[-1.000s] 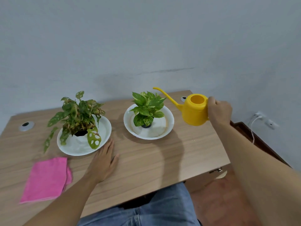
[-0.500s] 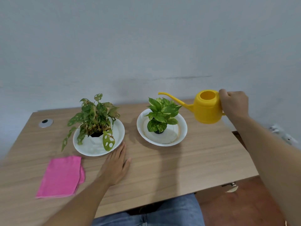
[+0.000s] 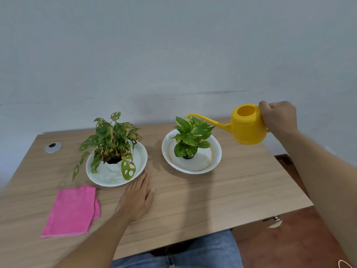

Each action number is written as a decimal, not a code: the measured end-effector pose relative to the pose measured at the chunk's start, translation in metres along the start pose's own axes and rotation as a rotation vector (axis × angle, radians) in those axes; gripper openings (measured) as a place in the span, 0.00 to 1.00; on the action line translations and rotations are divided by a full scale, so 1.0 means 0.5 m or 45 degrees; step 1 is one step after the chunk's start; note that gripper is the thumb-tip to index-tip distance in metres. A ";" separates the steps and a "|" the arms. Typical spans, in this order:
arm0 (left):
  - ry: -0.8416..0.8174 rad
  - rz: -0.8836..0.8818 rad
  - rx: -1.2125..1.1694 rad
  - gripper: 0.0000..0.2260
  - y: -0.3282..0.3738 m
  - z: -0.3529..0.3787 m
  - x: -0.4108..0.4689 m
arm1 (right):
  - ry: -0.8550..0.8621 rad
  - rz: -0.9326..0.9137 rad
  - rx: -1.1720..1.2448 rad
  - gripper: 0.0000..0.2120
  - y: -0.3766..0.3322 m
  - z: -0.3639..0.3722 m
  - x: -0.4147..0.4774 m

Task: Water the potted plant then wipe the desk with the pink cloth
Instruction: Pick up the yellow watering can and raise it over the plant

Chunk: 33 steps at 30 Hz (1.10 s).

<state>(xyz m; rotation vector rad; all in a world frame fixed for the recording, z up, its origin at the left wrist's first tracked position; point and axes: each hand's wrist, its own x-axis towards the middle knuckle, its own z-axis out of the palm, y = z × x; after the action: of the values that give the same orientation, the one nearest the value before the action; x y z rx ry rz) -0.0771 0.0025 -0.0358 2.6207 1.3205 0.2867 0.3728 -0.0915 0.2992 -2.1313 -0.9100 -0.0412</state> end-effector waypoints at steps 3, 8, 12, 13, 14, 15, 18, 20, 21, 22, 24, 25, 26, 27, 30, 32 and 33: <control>-0.010 0.000 -0.003 0.35 0.001 0.001 -0.001 | -0.020 -0.021 0.005 0.23 -0.007 0.001 -0.002; -0.004 0.006 -0.001 0.35 0.002 -0.001 -0.002 | -0.034 -0.069 -0.008 0.23 -0.019 -0.003 -0.002; 0.003 0.013 0.006 0.35 0.003 -0.002 -0.002 | -0.057 -0.086 -0.003 0.24 -0.022 -0.010 -0.006; 0.004 0.015 0.006 0.35 0.003 -0.002 -0.002 | -0.064 -0.094 -0.003 0.24 -0.022 -0.013 -0.007; 0.004 0.012 0.003 0.35 0.003 -0.002 -0.002 | -0.074 -0.100 -0.001 0.24 -0.022 -0.016 -0.008; 0.008 0.009 -0.003 0.35 0.004 -0.002 -0.001 | -0.083 -0.109 0.004 0.23 -0.021 -0.020 -0.010; 0.014 0.009 0.004 0.35 0.004 -0.002 -0.001 | -0.102 -0.128 0.006 0.23 -0.015 -0.031 -0.018; 0.011 0.012 0.007 0.35 0.003 -0.001 0.000 | -0.107 -0.119 0.014 0.24 -0.008 -0.039 -0.022; 0.009 0.012 0.005 0.35 0.003 0.000 0.000 | -0.107 -0.111 0.019 0.24 -0.004 -0.043 -0.024; 0.008 0.013 0.009 0.35 0.002 0.000 0.000 | -0.104 -0.102 0.023 0.24 0.001 -0.047 -0.026; 0.013 0.015 0.016 0.35 0.001 0.002 -0.001 | -0.095 -0.081 0.026 0.24 0.011 -0.055 -0.029; 0.015 0.017 0.016 0.35 0.000 0.003 -0.001 | -0.091 -0.069 0.027 0.24 0.017 -0.059 -0.031; 0.014 0.019 0.016 0.35 0.000 0.003 -0.001 | -0.087 -0.057 0.029 0.24 0.022 -0.062 -0.033; 0.014 0.022 0.017 0.35 0.000 0.003 -0.001 | -0.085 -0.049 0.028 0.24 0.027 -0.066 -0.034; 0.020 0.023 0.015 0.35 0.000 0.000 0.000 | -0.076 -0.039 0.001 0.25 0.040 -0.078 -0.039; 0.020 0.019 0.008 0.35 0.001 -0.001 0.000 | -0.060 -0.028 -0.019 0.24 0.050 -0.086 -0.040; 0.017 0.017 0.006 0.35 0.001 0.000 0.000 | -0.049 -0.019 -0.025 0.24 0.055 -0.089 -0.040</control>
<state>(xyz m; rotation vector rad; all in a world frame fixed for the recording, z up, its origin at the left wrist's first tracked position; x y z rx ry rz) -0.0767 0.0024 -0.0357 2.6369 1.3094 0.3043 0.3866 -0.1455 0.3048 -2.1497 -0.9516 -0.0169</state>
